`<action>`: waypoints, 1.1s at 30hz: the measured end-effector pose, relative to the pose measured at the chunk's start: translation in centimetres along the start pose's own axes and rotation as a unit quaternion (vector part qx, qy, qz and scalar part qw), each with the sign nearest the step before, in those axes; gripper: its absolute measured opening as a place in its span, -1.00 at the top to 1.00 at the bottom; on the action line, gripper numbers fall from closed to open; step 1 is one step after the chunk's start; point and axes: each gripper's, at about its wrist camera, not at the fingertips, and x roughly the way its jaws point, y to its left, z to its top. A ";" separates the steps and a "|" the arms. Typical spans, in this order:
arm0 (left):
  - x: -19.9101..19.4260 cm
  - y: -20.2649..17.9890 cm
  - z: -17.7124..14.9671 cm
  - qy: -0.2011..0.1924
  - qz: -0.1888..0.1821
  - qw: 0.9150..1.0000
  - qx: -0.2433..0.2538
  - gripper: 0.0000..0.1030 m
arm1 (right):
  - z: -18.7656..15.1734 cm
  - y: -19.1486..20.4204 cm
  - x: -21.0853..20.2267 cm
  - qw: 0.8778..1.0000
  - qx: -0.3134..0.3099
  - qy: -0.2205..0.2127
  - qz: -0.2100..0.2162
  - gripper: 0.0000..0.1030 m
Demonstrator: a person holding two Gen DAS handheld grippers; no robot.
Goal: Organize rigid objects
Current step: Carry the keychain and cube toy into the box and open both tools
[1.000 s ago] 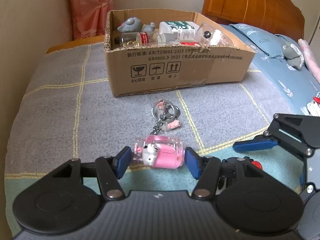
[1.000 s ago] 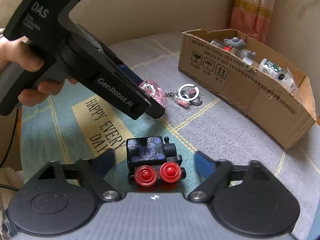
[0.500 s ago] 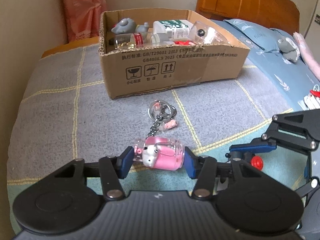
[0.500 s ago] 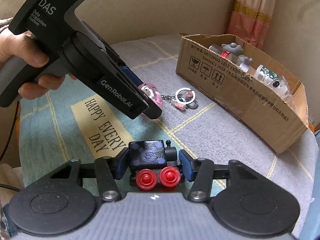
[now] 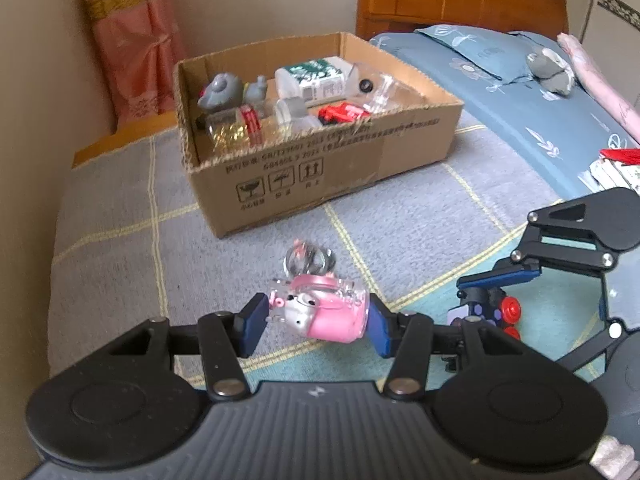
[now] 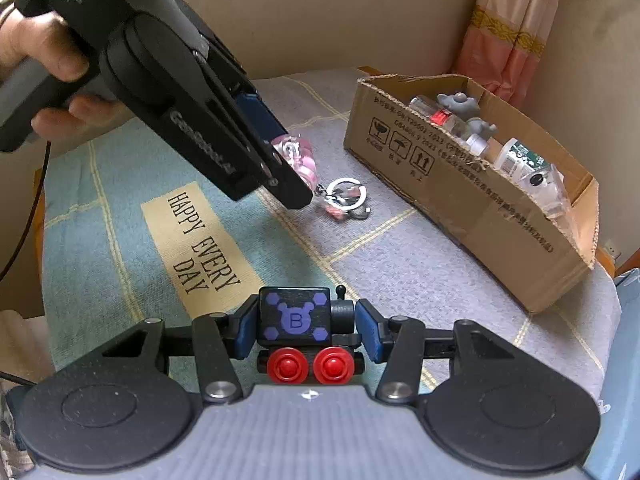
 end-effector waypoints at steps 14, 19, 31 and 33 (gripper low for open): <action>-4.6 0.0 5.3 -0.028 -0.025 0.999 0.028 0.01 | 2.7 -5.1 -3.7 0.999 0.032 -0.035 -0.022 -0.08; -6.4 -0.3 8.7 -0.061 -0.026 0.997 0.040 0.01 | 4.1 -7.6 -4.6 0.996 0.051 -0.057 -0.037 -0.08; -0.6 0.4 17.6 -0.092 -0.018 0.996 -0.004 0.01 | 6.6 -12.6 -5.0 0.989 0.101 -0.080 -0.075 -0.08; 1.1 0.6 18.0 -0.083 -0.013 0.996 -0.013 0.01 | 6.8 -13.1 -4.9 0.988 0.109 -0.081 -0.077 -0.08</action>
